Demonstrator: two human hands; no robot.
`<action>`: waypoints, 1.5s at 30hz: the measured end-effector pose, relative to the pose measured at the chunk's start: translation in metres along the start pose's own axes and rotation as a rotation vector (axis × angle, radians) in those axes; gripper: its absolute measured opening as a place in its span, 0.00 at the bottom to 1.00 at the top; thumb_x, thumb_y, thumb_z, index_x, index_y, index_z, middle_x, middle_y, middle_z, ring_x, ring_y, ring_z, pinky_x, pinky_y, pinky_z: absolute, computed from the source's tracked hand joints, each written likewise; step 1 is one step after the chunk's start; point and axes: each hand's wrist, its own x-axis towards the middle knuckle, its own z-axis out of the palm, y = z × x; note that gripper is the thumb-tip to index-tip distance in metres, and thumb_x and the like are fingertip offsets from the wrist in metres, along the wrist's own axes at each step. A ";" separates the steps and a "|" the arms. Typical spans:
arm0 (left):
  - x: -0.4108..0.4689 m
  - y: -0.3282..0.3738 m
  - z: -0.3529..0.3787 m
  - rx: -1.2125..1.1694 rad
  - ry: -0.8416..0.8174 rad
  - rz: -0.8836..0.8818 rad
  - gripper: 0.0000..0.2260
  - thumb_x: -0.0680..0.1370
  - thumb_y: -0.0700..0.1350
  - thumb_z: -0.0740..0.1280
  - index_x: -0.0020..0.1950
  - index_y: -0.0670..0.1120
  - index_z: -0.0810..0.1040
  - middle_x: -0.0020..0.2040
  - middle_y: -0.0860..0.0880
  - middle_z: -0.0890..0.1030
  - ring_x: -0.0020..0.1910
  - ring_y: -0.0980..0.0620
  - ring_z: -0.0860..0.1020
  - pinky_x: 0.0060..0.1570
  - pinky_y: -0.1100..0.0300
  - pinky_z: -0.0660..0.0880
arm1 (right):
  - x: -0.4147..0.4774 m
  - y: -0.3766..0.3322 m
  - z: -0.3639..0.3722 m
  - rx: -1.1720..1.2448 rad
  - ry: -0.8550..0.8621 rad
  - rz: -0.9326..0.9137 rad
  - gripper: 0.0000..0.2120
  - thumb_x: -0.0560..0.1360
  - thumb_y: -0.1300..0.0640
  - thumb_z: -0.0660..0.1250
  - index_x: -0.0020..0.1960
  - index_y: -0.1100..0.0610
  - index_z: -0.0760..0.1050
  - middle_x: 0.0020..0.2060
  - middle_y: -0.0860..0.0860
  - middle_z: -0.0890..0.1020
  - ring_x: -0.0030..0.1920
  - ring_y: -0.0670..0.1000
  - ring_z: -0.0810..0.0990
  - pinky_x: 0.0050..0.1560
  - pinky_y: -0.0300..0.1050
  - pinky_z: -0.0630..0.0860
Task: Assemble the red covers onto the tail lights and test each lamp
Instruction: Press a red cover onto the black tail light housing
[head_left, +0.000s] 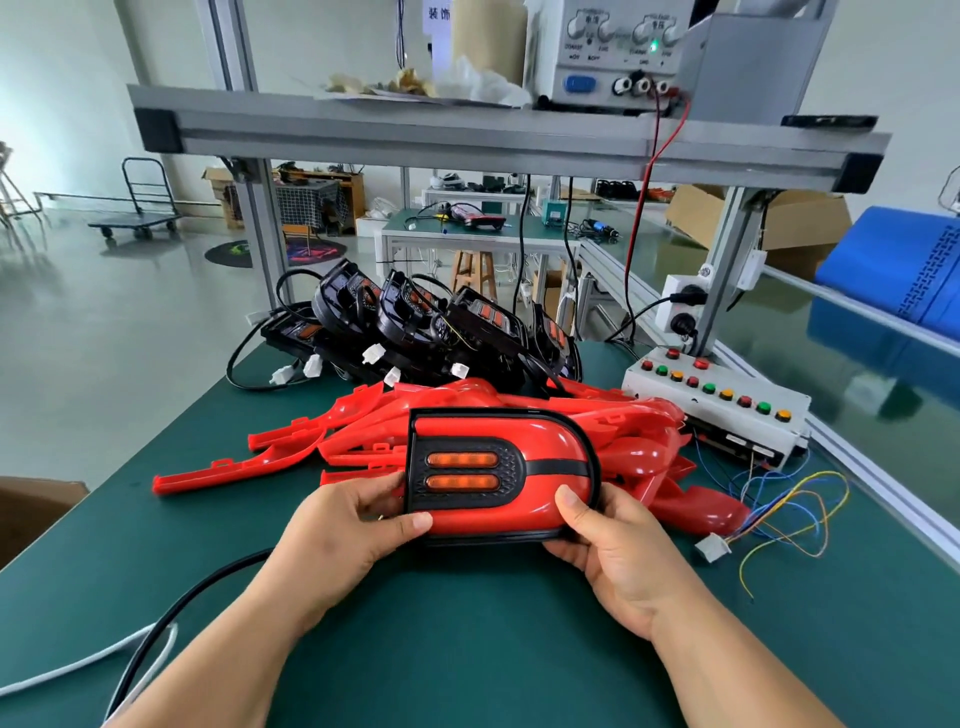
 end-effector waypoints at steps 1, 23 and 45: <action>-0.001 0.002 -0.006 0.100 0.116 -0.003 0.11 0.72 0.46 0.75 0.51 0.58 0.82 0.43 0.56 0.85 0.41 0.56 0.82 0.50 0.57 0.77 | 0.000 0.000 0.000 -0.011 0.003 0.003 0.08 0.75 0.60 0.67 0.54 0.58 0.76 0.42 0.51 0.86 0.40 0.47 0.85 0.37 0.40 0.80; -0.011 0.064 -0.118 1.274 0.417 -0.266 0.09 0.77 0.45 0.63 0.55 0.49 0.78 0.53 0.45 0.81 0.53 0.44 0.79 0.50 0.58 0.76 | -0.005 -0.013 0.010 -0.078 0.047 0.111 0.09 0.79 0.61 0.66 0.58 0.62 0.76 0.49 0.56 0.86 0.49 0.54 0.84 0.45 0.47 0.81; 0.095 0.187 0.011 -0.673 0.304 -0.268 0.35 0.67 0.25 0.38 0.75 0.31 0.53 0.76 0.37 0.59 0.69 0.62 0.66 0.35 0.87 0.62 | -0.016 -0.022 0.008 -0.574 0.189 0.201 0.20 0.74 0.44 0.70 0.49 0.62 0.77 0.34 0.57 0.80 0.29 0.51 0.81 0.30 0.39 0.76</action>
